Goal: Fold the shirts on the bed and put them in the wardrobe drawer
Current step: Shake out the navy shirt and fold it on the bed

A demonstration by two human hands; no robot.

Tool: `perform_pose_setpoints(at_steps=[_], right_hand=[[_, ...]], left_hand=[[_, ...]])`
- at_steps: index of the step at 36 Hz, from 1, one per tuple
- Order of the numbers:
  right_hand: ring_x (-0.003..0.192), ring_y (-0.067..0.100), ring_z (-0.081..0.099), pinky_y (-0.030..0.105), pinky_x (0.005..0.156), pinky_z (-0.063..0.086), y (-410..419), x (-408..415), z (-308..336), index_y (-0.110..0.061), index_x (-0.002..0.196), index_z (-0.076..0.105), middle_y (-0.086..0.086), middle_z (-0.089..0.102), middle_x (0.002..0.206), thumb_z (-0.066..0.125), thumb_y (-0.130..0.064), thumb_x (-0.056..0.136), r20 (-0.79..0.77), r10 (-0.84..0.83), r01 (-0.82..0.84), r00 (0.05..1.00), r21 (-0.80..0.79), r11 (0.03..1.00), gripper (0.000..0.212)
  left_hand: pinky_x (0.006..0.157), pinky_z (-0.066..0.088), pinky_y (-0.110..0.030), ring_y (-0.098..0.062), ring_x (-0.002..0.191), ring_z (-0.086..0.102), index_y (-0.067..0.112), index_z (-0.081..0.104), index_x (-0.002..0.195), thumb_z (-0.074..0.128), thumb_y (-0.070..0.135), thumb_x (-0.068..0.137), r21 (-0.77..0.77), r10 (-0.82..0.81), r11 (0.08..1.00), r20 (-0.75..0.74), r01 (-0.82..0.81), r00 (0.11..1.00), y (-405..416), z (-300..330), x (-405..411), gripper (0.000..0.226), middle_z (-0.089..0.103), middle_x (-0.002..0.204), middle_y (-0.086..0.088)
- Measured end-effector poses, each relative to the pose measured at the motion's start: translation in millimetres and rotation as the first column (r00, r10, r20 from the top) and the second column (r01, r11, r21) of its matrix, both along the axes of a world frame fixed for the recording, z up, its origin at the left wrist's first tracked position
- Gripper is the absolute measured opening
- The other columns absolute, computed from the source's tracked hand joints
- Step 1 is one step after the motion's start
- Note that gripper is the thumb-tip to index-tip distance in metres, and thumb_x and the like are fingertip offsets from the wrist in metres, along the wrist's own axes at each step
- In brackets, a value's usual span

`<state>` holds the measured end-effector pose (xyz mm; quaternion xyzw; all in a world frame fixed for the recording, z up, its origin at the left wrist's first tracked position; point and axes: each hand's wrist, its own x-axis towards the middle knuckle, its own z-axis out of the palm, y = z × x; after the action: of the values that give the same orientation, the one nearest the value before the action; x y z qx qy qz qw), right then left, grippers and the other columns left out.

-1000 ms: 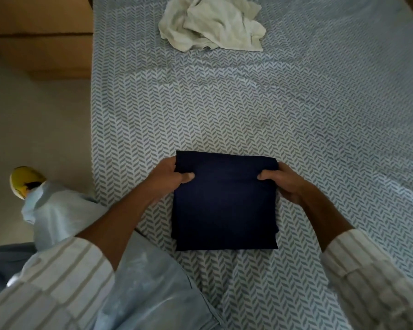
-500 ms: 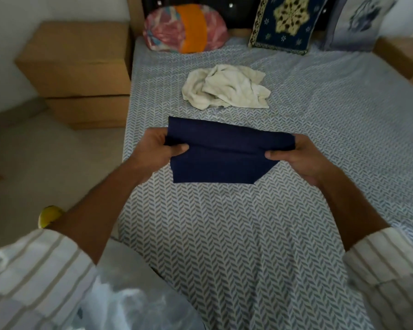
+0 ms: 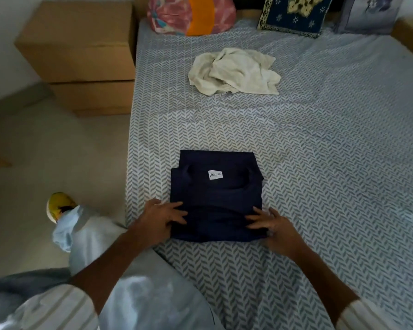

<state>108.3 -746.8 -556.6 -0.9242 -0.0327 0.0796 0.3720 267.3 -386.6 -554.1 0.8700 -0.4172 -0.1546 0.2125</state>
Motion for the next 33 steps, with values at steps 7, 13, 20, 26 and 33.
perform_pose_setpoints(at_steps=[7, 13, 20, 26, 33], right_hand=[[0.151, 0.018, 0.027, 0.053, 0.119, 0.018, 22, -24, 18, -0.035, 0.133, 0.061, -0.007, 0.040, 0.157, 0.060, -0.031, 0.071, 0.125, -0.076, 0.084, 0.989, -0.063, 0.994, 0.062], [0.114, -0.005, 0.058, 0.044, 0.092, 0.052, 35, -21, 6, -0.039, 0.105, 0.076, -0.022, 0.061, 0.129, 0.058, -0.055, 0.091, 0.178, -0.241, 0.262, 0.954, -0.104, 0.960, 0.028], [0.114, 0.012, 0.059, 0.027, 0.102, 0.045, 13, 63, 34, -0.018, 0.129, 0.062, -0.005, 0.062, 0.126, 0.070, -0.011, 0.091, -0.093, -0.617, 0.624, 0.781, 0.136, 0.770, 0.039], [0.093, 0.007, 0.064, 0.014, 0.070, 0.054, -7, 109, 44, -0.013, 0.126, 0.055, -0.001, 0.065, 0.107, 0.073, 0.012, 0.079, -0.426, -0.505, 0.652, 0.751, 0.360, 0.667, 0.056], [0.100, 0.020, 0.069, 0.035, 0.088, 0.058, -20, 113, 34, -0.001, 0.114, 0.065, 0.015, 0.072, 0.110, 0.079, 0.007, 0.076, -0.445, -0.440, 0.593, 0.780, 0.301, 0.747, 0.041]], left_hand=[[0.104, 0.046, -0.036, -0.031, 0.125, 0.057, 0.016, 0.077, 0.110, 0.050, 0.007, 0.066, -0.158, 0.218, 0.963, -0.030, -0.220, 0.975, 6, 9, -22, 0.052, 0.063, 0.132, -0.010], [0.086, 0.044, -0.023, -0.017, 0.092, 0.064, 0.013, 0.067, 0.122, 0.072, 0.017, 0.089, -0.062, 0.585, 0.775, -0.309, -0.629, 0.750, -13, 25, -15, 0.033, 0.067, 0.101, 0.001], [0.086, 0.057, -0.033, -0.017, 0.096, 0.066, 0.017, 0.062, 0.116, 0.074, 0.018, 0.089, -0.055, 0.625, 0.547, -0.637, -0.835, 0.451, -45, 37, 26, 0.029, 0.067, 0.099, 0.004], [0.098, 0.054, -0.039, -0.023, 0.111, 0.063, 0.009, 0.053, 0.136, 0.083, 0.015, 0.081, 0.065, 0.557, 0.547, -0.772, -0.835, 0.305, -61, 40, 61, 0.063, 0.063, 0.127, -0.009], [0.078, 0.057, -0.026, -0.016, 0.090, 0.071, 0.015, 0.072, 0.098, 0.082, 0.007, 0.080, 0.046, 0.483, 0.655, -0.793, -0.754, 0.371, -59, 43, 63, 0.022, 0.075, 0.102, -0.006]])
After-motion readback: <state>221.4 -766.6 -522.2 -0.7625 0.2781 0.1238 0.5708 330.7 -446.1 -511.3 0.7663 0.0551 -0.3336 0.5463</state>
